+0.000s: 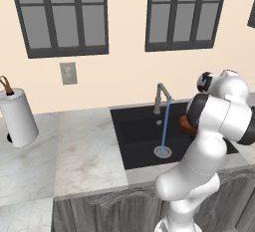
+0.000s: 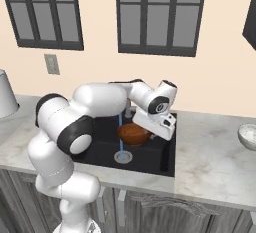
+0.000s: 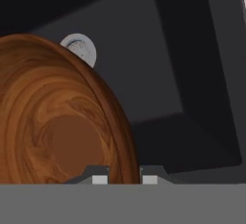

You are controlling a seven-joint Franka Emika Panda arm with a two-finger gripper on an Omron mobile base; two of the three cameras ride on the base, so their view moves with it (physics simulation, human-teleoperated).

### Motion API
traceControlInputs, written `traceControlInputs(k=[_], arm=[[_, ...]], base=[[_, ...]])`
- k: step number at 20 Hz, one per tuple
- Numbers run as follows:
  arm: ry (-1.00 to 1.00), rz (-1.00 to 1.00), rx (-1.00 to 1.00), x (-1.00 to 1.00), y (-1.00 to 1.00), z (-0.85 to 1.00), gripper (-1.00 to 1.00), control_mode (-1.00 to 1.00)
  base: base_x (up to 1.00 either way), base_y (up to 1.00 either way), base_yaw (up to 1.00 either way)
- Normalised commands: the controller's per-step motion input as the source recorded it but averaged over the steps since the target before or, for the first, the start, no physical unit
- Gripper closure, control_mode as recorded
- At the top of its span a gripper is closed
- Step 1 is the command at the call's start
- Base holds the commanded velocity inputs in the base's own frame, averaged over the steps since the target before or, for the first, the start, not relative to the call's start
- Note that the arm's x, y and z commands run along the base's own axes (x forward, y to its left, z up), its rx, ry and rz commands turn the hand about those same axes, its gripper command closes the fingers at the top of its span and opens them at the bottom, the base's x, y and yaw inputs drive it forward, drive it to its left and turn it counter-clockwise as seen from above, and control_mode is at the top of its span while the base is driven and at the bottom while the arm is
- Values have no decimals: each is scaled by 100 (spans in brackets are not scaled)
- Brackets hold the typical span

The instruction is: Rinse each bowl for a few seconds and place them down in the sink or on the counter.

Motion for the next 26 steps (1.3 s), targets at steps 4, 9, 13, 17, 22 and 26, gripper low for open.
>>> traceControlInputs(k=[4, 9, 13, 17, 22, 26], arm=[[1, 0, 6, 18, 22, -19, 100, -100], [0, 0, 7, 18, 14, -19, 100, -100], [0, 0, 8, 19, 7, -17, 100, -100], [0, 0, 7, 21, 4, -10, 100, -100], [-3, 0, 4, 24, 4, -5, 100, -100], [-3, 0, 4, 24, 9, -7, 100, -100]], base=[[0, 0, 0], [0, 0, 0], [0, 0, 0], [0, 0, 0], [0, 0, 0], [0, 0, 0]])
